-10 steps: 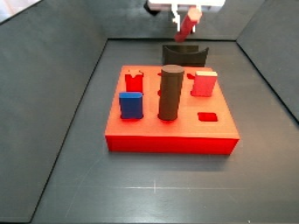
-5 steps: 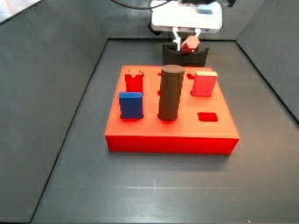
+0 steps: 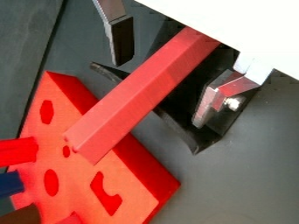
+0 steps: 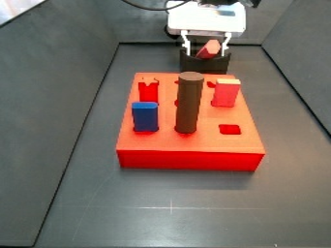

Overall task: Pick up the hexagon object. Move up. Place the hexagon object on the fixture. Regrasp the hexagon object. Move to above the board. Insert the hexagon object.
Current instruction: Regrasp the hexagon object.

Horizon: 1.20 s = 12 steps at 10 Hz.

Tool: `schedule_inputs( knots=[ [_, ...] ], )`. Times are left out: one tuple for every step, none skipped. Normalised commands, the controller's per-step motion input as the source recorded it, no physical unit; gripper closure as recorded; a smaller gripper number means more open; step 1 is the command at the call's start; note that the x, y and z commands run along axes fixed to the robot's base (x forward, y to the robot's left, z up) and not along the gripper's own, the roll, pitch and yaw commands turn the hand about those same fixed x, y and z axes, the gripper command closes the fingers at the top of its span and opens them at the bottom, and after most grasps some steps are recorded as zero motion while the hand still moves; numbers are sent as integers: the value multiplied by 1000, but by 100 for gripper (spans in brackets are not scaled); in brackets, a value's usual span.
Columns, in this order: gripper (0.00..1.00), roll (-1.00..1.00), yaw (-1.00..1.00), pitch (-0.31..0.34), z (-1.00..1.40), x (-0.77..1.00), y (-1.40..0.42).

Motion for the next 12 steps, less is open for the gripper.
schedule_inputs(
  knots=[
    [0,53,17,38,1000,-14,4],
    [0,61,15,44,1000,-28,2],
    [0,67,8,53,1000,-32,-3],
    [0,64,1,65,1000,-35,0],
    [0,51,-11,82,885,-35,5],
    [0,40,-20,87,710,-27,8],
    [0,32,-30,84,468,-20,7],
    [0,32,-39,80,281,-21,8],
    [0,1000,6,54,1000,4,-955],
    [0,1000,5,50,947,8,-1000],
    [0,1000,5,45,946,-8,-1000],
    [0,1000,4,34,913,-58,-1000]
  ],
)
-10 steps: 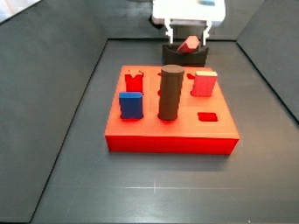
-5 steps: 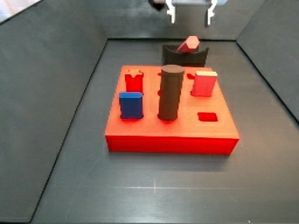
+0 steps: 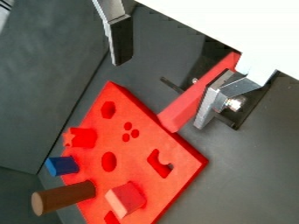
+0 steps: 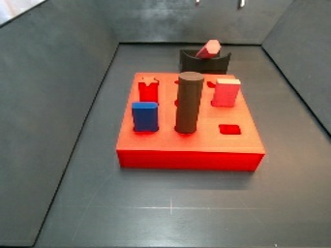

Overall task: Pick up the hexagon object. Move up. Place the hexagon object on the fixture. Regrasp the hexagon object. Move to above the board. Insert the hexagon object.
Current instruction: Regrasp the hexagon object.

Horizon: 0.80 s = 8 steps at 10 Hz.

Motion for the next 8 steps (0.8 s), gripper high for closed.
schedule_inputs(
  knots=[
    [0,1000,3,26,725,-81,-873],
    [0,1000,3,23,499,-72,-689],
    [0,1000,4,20,260,-58,-497],
    [0,1000,4,16,61,-35,-304],
    [0,1000,5,14,3,-21,-50],
    [0,1000,5,11,11,-25,16],
    [0,1000,6,6,3,-16,-18],
    [0,1000,7,3,2,-15,-26]
  ],
)
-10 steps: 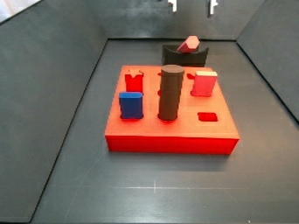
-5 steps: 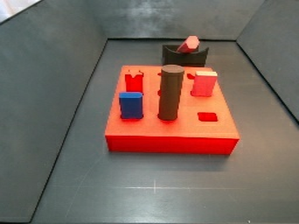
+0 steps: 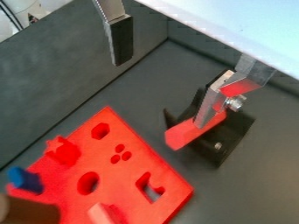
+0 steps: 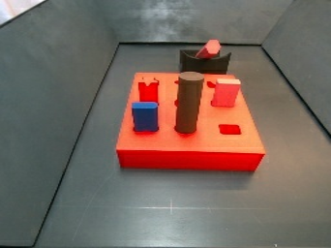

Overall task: Pick up the hexagon object. Move up. Place the hexagon object on the fixture. Regrasp the hexagon object. Move to above the board. Insert the hexagon object.
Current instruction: Regrasp the hexagon object.

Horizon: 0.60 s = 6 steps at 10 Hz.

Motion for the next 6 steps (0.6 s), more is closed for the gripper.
schedule_inputs(
  knots=[
    [0,1000,8,-2,12,-9,-17],
    [0,1000,9,-5,3,-3,-17],
    [0,1000,11,-8,4,2,-20],
    [0,1000,12,-7,5,3,-16],
    [0,1000,13,-1,3,2,-18],
    [0,1000,15,5,6,9,-16]
  ],
)
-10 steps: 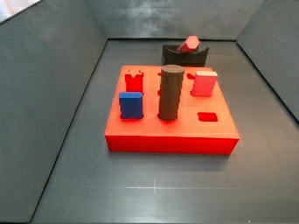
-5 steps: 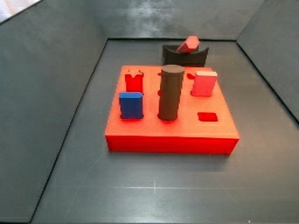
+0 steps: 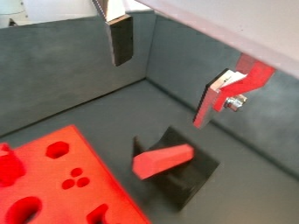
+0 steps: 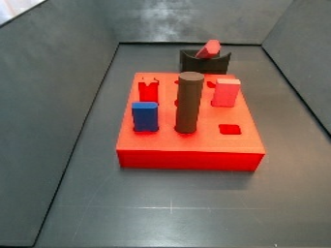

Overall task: Pick up the hexagon object. Move up. Place the hexagon object on the fixture. Regrasp the hexagon object. Move to above the board. Insert the hexagon object.
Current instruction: Regrasp the hexagon object.

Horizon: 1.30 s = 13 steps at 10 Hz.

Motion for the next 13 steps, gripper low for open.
schedule_inputs(
  knots=[
    [0,1000,17,16,3,20,-24],
    [0,1000,20,25,-4,31,-24],
    [0,1000,24,40,-1,44,-28],
    [0,1000,26,51,-2,49,-32],
    [0,1000,35,76,1,64,-34],
    [0,1000,44,97,0,77,-39],
    [0,1000,64,135,-4,91,-44],
    [0,1000,85,170,-6,97,-45],
    [0,896,126,195,-4,101,-50],
    [0,774,141,191,-6,102,-50],
    [0,456,181,163,-8,100,-53],
    [0,341,193,149,-7,98,-47],
    [0,211,207,103,2,89,-32]
  ],
)
